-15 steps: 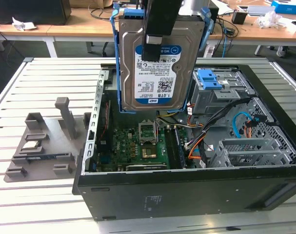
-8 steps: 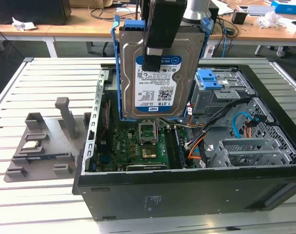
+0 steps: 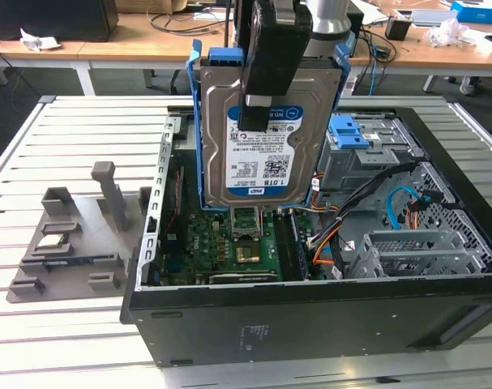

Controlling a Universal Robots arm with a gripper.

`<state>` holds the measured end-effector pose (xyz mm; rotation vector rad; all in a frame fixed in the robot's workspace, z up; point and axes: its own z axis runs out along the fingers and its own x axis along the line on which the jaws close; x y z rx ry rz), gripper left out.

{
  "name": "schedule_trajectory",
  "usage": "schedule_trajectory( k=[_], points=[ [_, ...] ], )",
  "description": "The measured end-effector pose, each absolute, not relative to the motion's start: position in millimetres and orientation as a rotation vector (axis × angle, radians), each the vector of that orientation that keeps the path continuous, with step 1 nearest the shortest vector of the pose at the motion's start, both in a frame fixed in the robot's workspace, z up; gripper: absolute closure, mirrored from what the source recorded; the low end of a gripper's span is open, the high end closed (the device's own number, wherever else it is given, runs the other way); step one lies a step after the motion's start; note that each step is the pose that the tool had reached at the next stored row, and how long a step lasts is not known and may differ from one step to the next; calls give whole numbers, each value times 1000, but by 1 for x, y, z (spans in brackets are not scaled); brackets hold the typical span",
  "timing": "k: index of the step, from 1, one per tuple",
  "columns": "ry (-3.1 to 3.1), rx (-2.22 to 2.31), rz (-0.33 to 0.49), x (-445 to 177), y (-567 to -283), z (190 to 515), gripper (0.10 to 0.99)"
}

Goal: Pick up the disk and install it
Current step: 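Pick up the disk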

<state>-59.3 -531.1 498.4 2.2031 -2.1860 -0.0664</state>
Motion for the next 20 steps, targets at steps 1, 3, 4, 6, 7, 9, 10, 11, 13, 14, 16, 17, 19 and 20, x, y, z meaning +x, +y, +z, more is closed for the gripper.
schedule_trajectory(
  k=[1, 3, 4, 6, 7, 9, 10, 11, 13, 14, 16, 17, 19, 20],
  points=[
    [-2186, 2203, -66, -59, -532, 498, 722],
    [-2186, 2203, -66, -58, -533, 495, 722],
    [-2186, 2203, -66, -58, -534, 494, 722],
    [-2186, 2203, -66, -57, -535, 491, 722],
    [-2186, 2203, -66, -57, -535, 490, 722],
    [-2186, 2203, -66, -55, -536, 489, 722],
    [-2186, 2203, -66, -53, -536, 489, 722],
    [-2186, 2203, -66, -52, -536, 488, 722],
    [-2186, 2203, -66, -46, -536, 487, 722],
    [-2186, 2203, -66, -44, -536, 487, 722],
    [-2186, 2203, -66, -35, -536, 486, 722],
    [-2186, 2203, -66, -31, -536, 485, 722],
    [-2186, 2203, -66, -24, -536, 485, 722],
    [-2186, 2203, -66, -21, -536, 485, 722]
  ],
)
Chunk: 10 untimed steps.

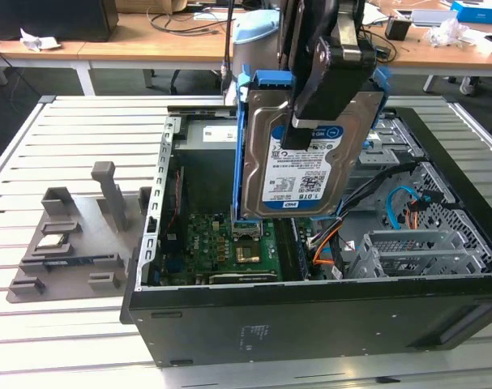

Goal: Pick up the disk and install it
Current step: 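Pick up the disk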

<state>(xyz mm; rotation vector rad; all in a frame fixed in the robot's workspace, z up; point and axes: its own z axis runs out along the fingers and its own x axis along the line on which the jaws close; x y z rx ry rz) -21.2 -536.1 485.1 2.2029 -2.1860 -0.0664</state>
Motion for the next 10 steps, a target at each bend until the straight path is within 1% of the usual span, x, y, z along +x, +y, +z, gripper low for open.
schedule_trajectory(
  k=[10],
  points=[
    [-2186, 2203, -66, 6, -536, 485, 722]
  ],
)
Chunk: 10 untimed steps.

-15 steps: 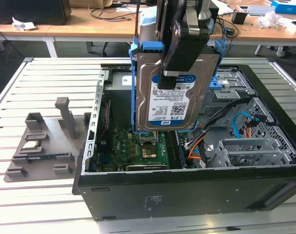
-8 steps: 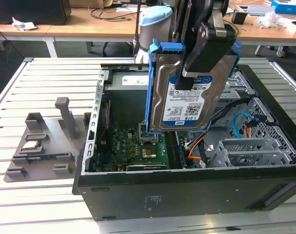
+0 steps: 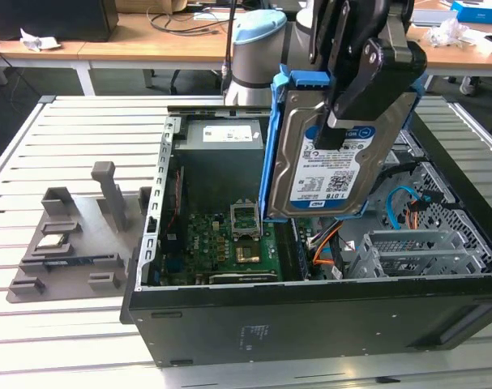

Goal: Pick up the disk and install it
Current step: 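Pick up the disk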

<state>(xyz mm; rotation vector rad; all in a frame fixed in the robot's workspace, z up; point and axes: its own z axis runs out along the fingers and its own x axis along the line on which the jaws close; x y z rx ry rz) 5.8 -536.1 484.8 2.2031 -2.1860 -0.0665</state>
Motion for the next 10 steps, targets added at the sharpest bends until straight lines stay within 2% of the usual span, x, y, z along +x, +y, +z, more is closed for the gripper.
schedule_trajectory(
  k=[10],
  points=[
    [-2186, 2203, -66, 36, -536, 484, 722]
  ],
)
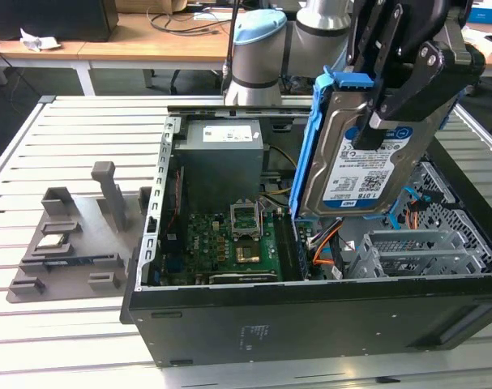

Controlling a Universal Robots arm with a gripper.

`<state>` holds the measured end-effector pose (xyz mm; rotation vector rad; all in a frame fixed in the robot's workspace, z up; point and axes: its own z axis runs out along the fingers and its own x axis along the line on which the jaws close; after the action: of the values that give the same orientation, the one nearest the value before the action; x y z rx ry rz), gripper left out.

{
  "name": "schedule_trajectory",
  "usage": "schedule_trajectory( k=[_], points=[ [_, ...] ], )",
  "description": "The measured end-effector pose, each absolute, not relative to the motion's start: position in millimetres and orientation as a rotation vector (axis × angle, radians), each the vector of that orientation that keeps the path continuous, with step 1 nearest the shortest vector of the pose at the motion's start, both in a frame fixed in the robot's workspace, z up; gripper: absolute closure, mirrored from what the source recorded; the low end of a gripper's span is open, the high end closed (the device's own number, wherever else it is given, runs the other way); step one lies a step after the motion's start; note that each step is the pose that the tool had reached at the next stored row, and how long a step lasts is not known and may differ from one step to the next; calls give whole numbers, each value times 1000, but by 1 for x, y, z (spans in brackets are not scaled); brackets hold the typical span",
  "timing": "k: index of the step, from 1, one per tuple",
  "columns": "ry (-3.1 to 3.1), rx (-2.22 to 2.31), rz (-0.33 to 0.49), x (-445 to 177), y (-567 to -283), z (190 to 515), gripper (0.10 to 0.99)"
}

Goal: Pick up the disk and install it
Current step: 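Pick up the disk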

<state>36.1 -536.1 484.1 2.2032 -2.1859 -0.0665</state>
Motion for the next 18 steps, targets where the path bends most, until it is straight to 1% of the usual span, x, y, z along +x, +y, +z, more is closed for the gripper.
schedule_trajectory(
  k=[18],
  points=[
    [-2186, 2203, -66, 80, -536, 482, 722]
  ],
)
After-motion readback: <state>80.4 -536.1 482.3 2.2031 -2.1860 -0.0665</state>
